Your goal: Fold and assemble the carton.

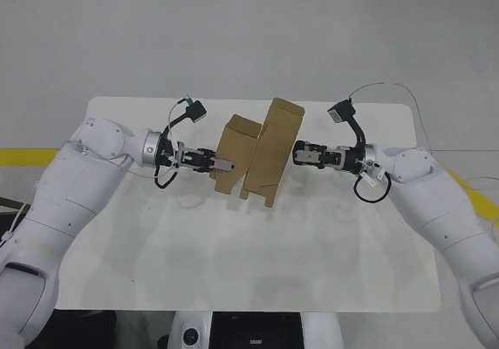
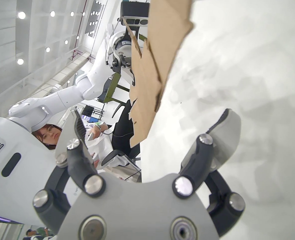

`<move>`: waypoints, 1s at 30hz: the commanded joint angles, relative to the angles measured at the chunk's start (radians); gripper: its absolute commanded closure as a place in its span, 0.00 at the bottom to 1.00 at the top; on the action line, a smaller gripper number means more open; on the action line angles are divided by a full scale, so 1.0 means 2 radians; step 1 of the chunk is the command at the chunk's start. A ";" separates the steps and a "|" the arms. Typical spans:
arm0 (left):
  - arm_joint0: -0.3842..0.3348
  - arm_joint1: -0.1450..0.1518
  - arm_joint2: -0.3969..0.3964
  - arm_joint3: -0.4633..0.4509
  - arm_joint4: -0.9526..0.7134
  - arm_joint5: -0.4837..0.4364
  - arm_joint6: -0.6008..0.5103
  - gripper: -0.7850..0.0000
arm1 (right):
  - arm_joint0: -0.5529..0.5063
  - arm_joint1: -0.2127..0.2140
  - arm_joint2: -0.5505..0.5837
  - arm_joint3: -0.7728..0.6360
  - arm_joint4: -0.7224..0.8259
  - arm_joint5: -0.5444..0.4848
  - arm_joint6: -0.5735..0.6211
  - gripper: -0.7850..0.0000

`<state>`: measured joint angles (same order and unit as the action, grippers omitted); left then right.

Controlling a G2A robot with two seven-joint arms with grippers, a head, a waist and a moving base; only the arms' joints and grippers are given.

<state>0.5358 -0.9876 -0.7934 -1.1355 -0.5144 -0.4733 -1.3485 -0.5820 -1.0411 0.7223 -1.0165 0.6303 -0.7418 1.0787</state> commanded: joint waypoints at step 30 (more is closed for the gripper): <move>0.029 -0.004 0.011 -0.029 -0.036 0.052 -0.051 1.00 | -0.007 0.015 -0.039 -0.027 0.032 0.003 0.003 1.00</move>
<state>0.5938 -0.9950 -0.7713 -1.1942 -0.5835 -0.3704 -1.4499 -0.5970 -1.0117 0.6471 -1.0690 0.6929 -0.7358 1.0847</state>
